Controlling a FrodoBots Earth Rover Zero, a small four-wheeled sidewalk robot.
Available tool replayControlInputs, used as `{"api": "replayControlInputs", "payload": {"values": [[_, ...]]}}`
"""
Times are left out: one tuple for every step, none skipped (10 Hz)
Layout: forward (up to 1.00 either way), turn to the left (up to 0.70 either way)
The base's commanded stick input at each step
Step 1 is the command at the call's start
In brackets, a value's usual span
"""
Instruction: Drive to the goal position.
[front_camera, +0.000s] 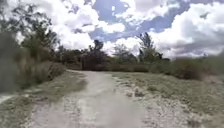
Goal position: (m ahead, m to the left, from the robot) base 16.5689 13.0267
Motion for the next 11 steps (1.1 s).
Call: {"api": "replayControlInputs", "payload": {"values": [[0.85,0.0],[0.85,0.0],[0.85,0.0],[0.85,0.0],[0.85,0.0],[0.85,0.0],[0.85,0.0],[0.85,0.0],[0.85,0.0],[0.85,0.0],[0.85,0.05]]}}
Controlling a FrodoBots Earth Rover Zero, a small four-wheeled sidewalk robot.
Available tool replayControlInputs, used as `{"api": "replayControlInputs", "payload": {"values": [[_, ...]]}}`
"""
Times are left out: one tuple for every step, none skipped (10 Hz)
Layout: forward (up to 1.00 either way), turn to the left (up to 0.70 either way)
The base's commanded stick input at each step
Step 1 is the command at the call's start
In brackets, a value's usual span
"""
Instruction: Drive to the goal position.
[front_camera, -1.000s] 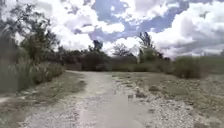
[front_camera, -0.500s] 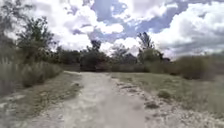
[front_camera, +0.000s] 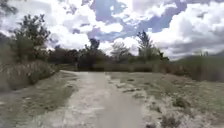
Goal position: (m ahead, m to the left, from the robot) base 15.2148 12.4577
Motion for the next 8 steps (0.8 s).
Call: {"api": "replayControlInputs", "payload": {"values": [[0.85,0.28],[0.85,0.34],[0.85,0.34],[0.85,0.0],[0.85,0.0],[0.85,0.0],[0.85,0.0],[0.85,0.0]]}}
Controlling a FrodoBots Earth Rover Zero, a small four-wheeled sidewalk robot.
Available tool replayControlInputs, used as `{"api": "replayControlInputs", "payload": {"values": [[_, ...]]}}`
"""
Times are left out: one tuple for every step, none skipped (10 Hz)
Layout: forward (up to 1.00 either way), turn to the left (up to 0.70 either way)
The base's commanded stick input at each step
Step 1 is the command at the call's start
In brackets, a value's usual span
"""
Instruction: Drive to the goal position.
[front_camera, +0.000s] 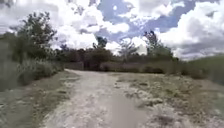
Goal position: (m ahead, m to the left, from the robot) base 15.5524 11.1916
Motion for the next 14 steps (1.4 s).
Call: {"api": "replayControlInputs", "payload": {"values": [[0.85,0.0],[0.85,0.0],[0.85,0.0],[0.85,0.0],[0.85,0.0],[0.85,0.0],[0.85,0.0],[0.85,0.0],[0.85,0.0],[0.85,0.0],[0.85,0.0],[0.85,0.0],[0.85,0.0],[0.85,0.0]]}}
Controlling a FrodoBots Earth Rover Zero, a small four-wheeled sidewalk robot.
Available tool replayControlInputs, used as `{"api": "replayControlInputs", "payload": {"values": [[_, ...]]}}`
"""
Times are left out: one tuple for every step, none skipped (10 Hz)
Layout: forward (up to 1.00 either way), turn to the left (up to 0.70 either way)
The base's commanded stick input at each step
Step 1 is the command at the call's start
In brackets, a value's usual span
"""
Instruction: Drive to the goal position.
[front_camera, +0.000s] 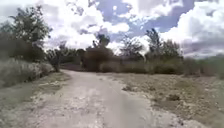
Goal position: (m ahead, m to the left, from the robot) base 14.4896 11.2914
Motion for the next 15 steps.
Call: {"api": "replayControlInputs", "payload": {"values": [[0.85,0.0],[0.85,0.0],[0.85,0.0],[0.85,0.0],[0.85,0.0],[0.85,0.0],[0.85,0.34],[0.85,0.34],[0.85,0.32],[0.85,0.2],[0.85,0.05],[0.85,0.0],[0.85,0.0],[0.85,0.0],[0.85,0.0]]}}
